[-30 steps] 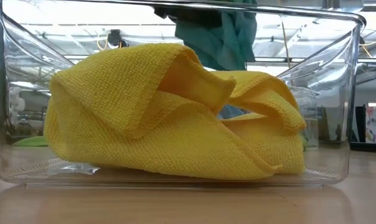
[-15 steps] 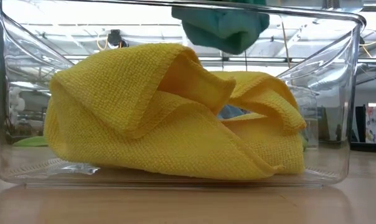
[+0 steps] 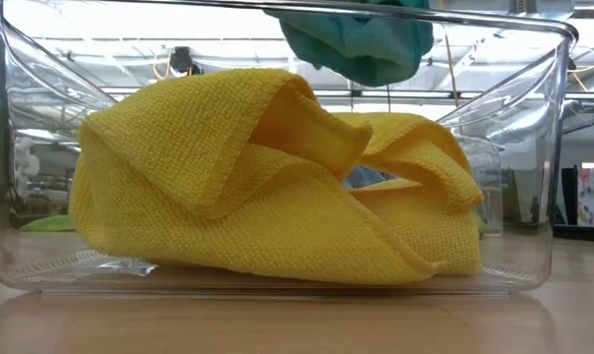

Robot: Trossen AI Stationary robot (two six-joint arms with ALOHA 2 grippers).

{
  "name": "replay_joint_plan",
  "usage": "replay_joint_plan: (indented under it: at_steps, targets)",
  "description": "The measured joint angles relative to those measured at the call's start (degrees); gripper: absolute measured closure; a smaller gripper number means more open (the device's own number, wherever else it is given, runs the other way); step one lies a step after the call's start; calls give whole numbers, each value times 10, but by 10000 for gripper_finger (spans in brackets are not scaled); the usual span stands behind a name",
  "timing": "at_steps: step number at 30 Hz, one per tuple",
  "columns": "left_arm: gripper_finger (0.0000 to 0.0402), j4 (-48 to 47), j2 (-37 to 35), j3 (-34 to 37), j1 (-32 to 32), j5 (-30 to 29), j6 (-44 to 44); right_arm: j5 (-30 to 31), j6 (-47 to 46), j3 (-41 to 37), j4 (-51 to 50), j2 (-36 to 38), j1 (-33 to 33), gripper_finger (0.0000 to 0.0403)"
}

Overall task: Sort microfiber towel by color & place in baskets
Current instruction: Put the blue towel into the top transparent bin

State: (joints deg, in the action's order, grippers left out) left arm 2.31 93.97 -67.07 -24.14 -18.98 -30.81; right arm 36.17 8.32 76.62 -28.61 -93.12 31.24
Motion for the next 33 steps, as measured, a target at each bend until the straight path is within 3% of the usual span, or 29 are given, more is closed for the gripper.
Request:
replay_joint_plan:
  at_steps: [6,10,14,19,24,28,33]
  targets:
    - [359,17,0,0,-1,-10,-1,-20,-42,0,6,0,-10,218]
    - [359,25,0,0,0,-26,4,-22,-112,0,-3,0,-14,238]
    - [359,29,0,0,-1,-46,11,-41,-187,0,-5,0,-15,214]
    - [359,39,0,0,1,-50,26,-41,-259,0,-9,0,-12,146]
    - [359,38,0,0,2,-55,51,-1,-276,0,-38,-1,-4,100]
    - [359,43,0,0,1,-55,64,-3,-290,0,-38,-1,-2,102]
    - [359,66,0,0,1,-54,68,-1,-302,0,-36,-1,-4,154]
